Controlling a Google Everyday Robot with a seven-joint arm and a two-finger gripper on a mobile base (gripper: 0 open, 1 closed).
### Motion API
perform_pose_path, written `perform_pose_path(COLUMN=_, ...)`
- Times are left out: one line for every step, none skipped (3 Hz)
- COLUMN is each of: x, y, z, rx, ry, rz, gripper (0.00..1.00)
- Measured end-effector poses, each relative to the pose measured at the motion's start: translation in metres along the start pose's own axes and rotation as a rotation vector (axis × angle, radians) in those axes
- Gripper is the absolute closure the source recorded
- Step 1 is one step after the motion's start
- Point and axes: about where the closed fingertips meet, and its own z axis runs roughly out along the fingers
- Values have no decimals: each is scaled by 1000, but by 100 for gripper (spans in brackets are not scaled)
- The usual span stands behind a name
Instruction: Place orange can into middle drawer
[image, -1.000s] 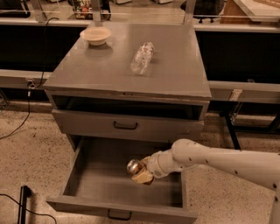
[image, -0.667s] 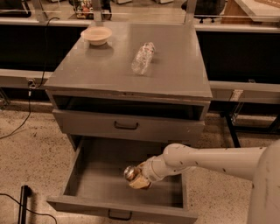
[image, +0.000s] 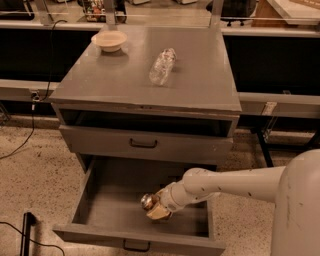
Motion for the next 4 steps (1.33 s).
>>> perform_pose_path(x=0, y=1, z=2, rx=-3, ry=1, rz=-1, gripper=38)
perform_pose_path(x=0, y=2, z=3, rx=-6, ry=1, rz=-2, gripper=15)
perform_pose_path(x=-2, y=5, z=3, rx=-8, ry=12, rz=-13, gripper=0)
perform_pose_path(x=-8, y=8, z=-2, rx=0, ry=12, rz=-33, gripper=0)
